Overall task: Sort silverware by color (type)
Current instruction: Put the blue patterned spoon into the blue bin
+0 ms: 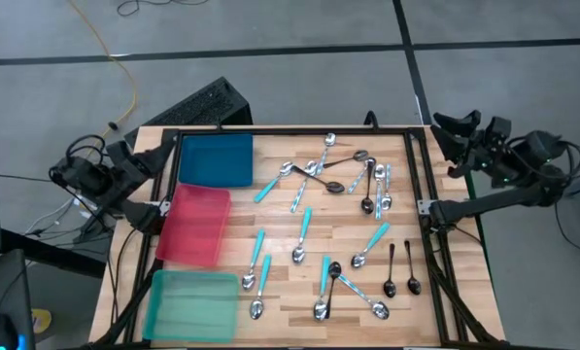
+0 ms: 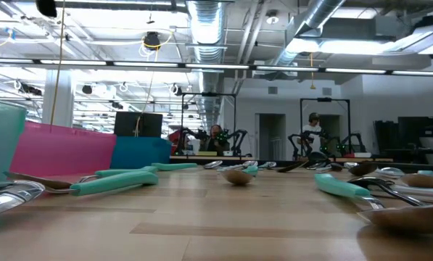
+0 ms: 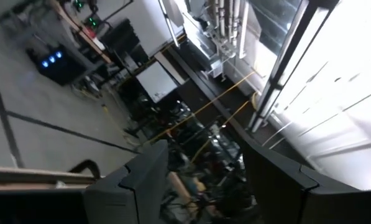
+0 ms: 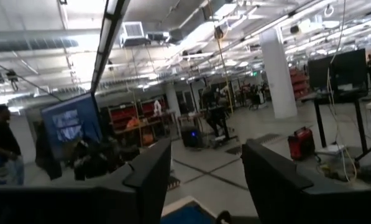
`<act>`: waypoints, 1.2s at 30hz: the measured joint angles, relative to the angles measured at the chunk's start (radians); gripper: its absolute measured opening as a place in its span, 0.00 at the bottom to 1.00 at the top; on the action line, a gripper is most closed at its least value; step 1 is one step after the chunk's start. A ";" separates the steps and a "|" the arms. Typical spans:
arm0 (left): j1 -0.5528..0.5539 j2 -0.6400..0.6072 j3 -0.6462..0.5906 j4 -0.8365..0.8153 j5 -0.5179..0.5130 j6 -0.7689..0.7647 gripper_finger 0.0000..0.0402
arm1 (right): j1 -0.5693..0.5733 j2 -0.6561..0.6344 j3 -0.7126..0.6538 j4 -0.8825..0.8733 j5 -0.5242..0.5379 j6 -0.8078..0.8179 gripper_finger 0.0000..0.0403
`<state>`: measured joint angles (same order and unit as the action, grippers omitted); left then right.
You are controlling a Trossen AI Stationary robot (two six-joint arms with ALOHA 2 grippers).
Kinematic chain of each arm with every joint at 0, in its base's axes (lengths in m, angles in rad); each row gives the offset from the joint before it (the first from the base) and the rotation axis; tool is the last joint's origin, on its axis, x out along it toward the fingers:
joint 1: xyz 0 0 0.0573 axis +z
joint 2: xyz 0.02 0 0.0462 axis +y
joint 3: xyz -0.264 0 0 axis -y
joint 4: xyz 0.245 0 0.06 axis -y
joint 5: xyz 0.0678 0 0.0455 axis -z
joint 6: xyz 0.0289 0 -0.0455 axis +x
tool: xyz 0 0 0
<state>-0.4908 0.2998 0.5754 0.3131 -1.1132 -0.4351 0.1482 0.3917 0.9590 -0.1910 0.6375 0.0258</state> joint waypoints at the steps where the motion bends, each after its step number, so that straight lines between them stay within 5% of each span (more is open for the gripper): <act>1: 0.000 0.020 0.019 -0.001 -0.003 0.024 0.49 | 0.000 0.007 0.012 -0.023 0.000 0.009 0.55; 19: 0.000 0.221 0.277 -0.091 0.037 0.164 0.49 | -0.015 0.223 0.176 -0.389 -0.006 0.125 0.56; 25: 0.000 0.261 0.304 -0.103 0.120 0.162 0.49 | -0.020 0.319 0.269 -0.556 -0.009 0.167 0.56; 36: 0.003 0.359 0.446 -0.496 0.236 -0.033 0.49 | -0.061 0.479 0.326 -0.865 -0.065 0.369 0.56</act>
<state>-0.4880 0.6592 1.0210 -0.1826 -0.8774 -0.4684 0.0867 0.8706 1.2850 -1.0562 0.5725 0.3949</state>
